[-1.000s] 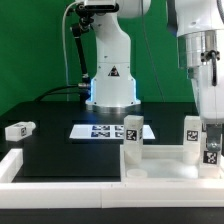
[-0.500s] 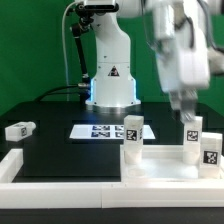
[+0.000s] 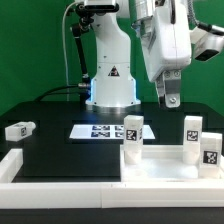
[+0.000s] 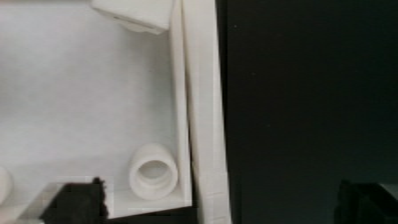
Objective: Assemble square table
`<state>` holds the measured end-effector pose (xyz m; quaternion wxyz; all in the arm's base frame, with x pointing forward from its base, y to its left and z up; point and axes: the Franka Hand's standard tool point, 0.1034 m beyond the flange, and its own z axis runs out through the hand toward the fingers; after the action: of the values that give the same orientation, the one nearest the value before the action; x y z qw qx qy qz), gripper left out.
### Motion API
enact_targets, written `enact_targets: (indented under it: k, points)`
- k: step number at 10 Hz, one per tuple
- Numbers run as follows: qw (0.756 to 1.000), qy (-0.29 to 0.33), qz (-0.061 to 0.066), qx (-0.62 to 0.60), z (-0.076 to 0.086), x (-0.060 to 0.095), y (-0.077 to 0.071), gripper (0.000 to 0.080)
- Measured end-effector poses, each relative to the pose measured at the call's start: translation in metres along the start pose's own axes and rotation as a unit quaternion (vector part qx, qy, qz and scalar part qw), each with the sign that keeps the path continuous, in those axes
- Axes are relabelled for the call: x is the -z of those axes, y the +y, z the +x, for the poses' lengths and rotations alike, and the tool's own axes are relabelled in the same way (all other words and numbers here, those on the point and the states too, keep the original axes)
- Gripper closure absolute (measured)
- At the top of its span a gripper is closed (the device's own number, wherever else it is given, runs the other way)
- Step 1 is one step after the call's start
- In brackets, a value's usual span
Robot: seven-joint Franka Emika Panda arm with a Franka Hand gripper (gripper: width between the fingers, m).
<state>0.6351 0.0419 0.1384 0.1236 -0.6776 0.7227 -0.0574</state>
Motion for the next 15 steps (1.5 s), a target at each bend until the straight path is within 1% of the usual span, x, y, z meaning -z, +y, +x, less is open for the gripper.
enact_targets:
  k: [1, 2, 3, 4, 5, 6, 7, 10, 11, 12, 13, 14, 15]
  points:
    - [1.0, 0.0, 0.0, 0.0, 0.0, 0.0, 0.0, 0.015]
    - [1.0, 0.001, 0.004, 0.023, 0.004, 0.002, -0.001, 0.015]
    - [0.997, -0.003, 0.014, 0.072, 0.024, 0.012, 0.001, 0.015]
    - [0.996, -0.006, 0.023, 0.08, 0.042, 0.026, 0.004, 0.015]
    - [0.994, -0.005, 0.03, 0.103, 0.054, 0.036, 0.006, 0.015]
    - [0.989, -0.004, 0.034, 0.142, 0.057, 0.041, 0.001, 0.015]
    - [0.985, -0.002, 0.037, 0.17, 0.055, 0.042, -0.002, 0.015]
    - [0.964, 0.001, 0.036, 0.262, 0.056, 0.041, -0.001, 0.015]
    - [0.953, 0.003, 0.035, 0.3, 0.056, 0.041, -0.001, 0.015]
    - [0.938, 0.009, 0.039, 0.346, 0.062, 0.042, 0.001, 0.015]
    - [0.91, 0.022, 0.039, 0.413, 0.09, 0.041, 0.014, 0.015]
    - [0.891, 0.027, 0.028, 0.453, 0.113, 0.038, 0.027, 0.015]
    - [0.873, 0.031, 0.023, 0.486, 0.127, 0.038, 0.034, 0.015]
